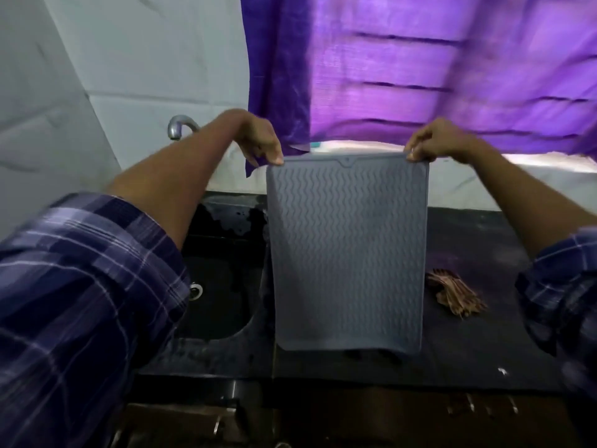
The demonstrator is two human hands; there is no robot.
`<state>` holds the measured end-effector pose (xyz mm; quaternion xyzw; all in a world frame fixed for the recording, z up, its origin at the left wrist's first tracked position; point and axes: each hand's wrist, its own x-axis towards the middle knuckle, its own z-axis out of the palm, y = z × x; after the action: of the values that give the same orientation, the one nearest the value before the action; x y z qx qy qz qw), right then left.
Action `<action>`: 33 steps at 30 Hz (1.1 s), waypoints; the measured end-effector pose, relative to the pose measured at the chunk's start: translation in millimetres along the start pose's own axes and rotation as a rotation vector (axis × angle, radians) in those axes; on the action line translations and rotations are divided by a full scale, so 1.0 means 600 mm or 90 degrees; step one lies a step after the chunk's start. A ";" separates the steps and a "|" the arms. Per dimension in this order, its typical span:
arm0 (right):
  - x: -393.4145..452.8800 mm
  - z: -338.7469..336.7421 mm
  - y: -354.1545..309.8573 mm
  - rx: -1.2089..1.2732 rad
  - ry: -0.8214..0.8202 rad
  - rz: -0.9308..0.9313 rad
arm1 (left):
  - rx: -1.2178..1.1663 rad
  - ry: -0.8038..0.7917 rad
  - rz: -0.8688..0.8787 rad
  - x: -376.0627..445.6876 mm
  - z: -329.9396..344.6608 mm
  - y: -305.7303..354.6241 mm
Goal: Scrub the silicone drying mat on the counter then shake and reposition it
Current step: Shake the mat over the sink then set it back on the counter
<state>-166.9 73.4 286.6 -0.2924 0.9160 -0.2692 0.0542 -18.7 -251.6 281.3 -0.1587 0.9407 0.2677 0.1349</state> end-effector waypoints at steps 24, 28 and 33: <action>0.009 0.354 0.245 -0.161 -0.251 0.031 | 0.065 0.046 0.044 0.154 0.389 -0.135; -0.120 0.356 0.247 -0.283 -0.387 -0.018 | 0.085 -0.002 0.091 0.060 0.468 -0.104; -0.213 0.389 0.251 -0.592 -0.368 -0.154 | 0.394 -0.030 0.156 -0.010 0.558 -0.080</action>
<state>-77.9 141.2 1.7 -0.4503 0.8462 0.2499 0.1370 61.0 -105.9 -13.1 0.0101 0.9861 -0.0131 0.1653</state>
